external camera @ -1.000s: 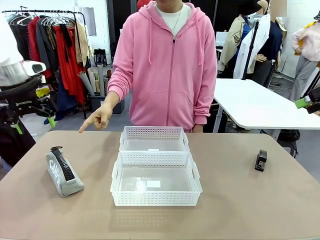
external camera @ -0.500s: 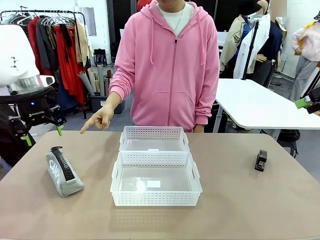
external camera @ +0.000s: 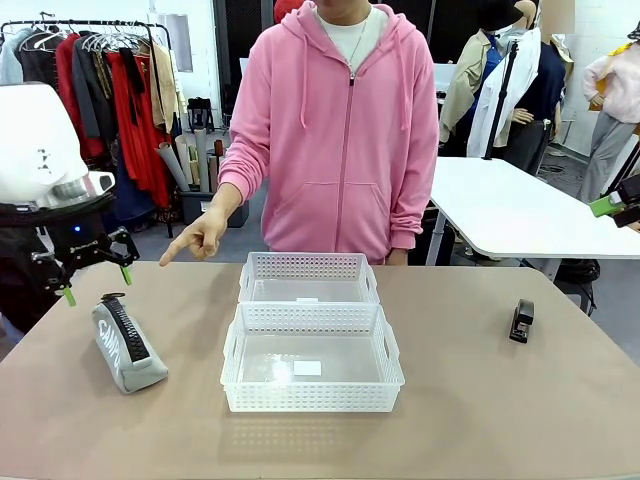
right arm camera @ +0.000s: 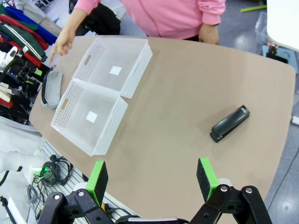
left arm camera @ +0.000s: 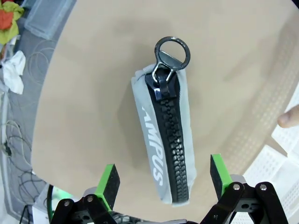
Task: Distribute items into two baskets.
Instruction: Pick up the Pencil pouch that the person points to.
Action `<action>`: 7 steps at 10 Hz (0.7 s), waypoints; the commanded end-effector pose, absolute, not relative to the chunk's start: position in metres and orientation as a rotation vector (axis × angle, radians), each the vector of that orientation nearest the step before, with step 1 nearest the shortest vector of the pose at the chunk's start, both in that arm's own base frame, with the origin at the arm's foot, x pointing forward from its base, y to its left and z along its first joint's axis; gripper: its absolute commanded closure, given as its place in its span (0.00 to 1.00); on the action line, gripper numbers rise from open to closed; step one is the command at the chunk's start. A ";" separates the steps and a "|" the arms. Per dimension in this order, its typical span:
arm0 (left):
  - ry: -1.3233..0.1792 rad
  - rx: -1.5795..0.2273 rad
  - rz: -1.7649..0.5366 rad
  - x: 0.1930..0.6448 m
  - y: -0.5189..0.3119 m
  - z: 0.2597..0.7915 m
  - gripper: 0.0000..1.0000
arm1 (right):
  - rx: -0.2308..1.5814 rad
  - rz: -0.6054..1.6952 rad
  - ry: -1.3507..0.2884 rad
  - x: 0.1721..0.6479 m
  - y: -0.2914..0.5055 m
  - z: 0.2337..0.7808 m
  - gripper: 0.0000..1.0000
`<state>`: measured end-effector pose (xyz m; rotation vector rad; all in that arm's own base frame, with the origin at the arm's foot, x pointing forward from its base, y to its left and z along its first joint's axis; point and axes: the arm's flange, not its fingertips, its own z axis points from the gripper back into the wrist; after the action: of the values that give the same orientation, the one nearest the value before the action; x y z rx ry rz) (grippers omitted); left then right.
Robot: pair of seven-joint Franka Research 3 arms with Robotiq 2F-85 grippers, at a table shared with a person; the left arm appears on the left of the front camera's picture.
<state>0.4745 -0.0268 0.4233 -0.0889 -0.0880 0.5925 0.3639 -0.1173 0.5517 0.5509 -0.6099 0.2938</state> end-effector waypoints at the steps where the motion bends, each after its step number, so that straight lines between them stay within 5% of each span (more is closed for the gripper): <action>1: -0.080 -0.123 0.611 0.475 -0.023 0.404 0.00 | 0.569 0.296 -0.623 0.365 -0.116 0.553 0.00; 7: -0.031 -0.147 0.608 0.473 -0.034 0.356 0.00 | 0.569 0.296 -0.623 0.365 -0.116 0.553 0.00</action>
<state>0.4723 -0.0374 0.3634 -0.1224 -0.0144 0.6168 0.3639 -0.1173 0.5517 0.5509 -0.6097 0.2937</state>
